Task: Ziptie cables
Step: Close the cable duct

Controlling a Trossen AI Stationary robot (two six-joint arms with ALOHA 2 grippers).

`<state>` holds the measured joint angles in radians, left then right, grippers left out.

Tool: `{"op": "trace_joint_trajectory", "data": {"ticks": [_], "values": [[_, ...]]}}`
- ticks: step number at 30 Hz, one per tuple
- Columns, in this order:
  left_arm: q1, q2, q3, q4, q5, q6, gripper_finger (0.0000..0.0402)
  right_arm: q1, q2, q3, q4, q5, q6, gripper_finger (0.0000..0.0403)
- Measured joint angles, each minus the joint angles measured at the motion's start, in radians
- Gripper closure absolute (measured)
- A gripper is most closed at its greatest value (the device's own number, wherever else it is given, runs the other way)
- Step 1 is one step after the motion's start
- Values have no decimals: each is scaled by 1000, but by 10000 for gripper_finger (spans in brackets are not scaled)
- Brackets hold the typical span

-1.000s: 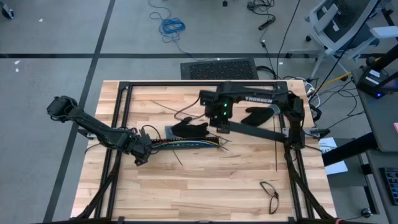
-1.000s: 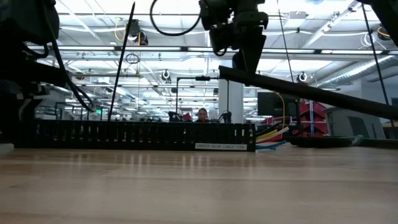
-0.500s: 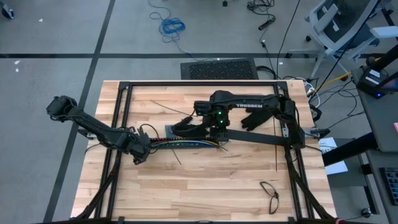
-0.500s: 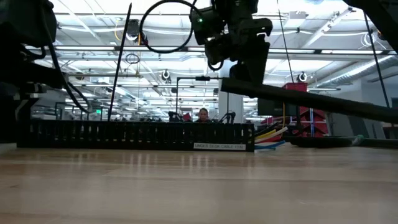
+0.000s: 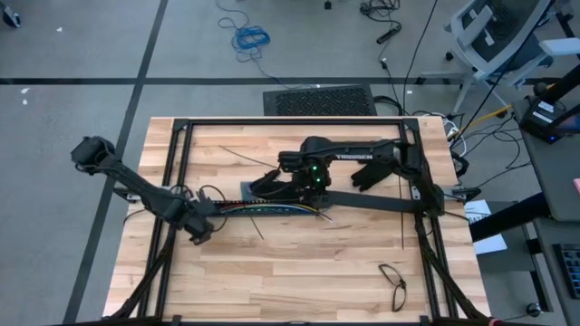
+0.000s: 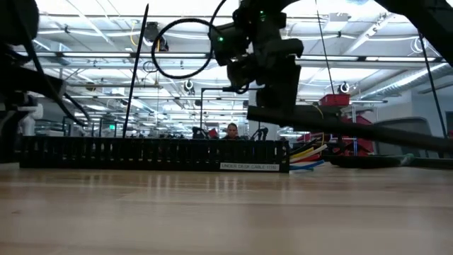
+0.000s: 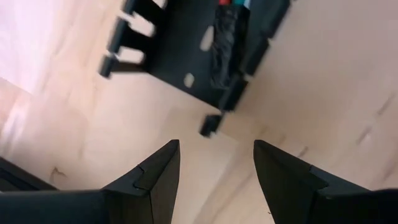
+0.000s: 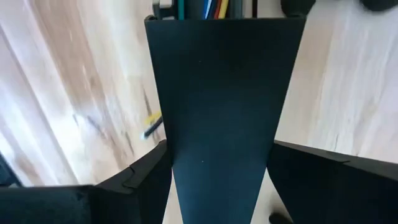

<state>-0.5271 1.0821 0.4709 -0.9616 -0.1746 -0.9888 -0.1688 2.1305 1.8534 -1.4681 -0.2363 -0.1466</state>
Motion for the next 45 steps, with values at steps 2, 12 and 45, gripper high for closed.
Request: {"op": "trace_joint_trajectory", "data": {"ticks": [2, 12, 45], "values": [[-28, 0, 0, 0, 11, -29, 201, 0, 2, 0, 26, 0, 0, 172], [-140, -6, 4, 3, -1, -93, 201, 0, -6, -8, -10, -1, -26, 172], [142, -33, 72, 515, -262, 410, 201, -2, -8, -10, -3, 1, 79, 172]]}}
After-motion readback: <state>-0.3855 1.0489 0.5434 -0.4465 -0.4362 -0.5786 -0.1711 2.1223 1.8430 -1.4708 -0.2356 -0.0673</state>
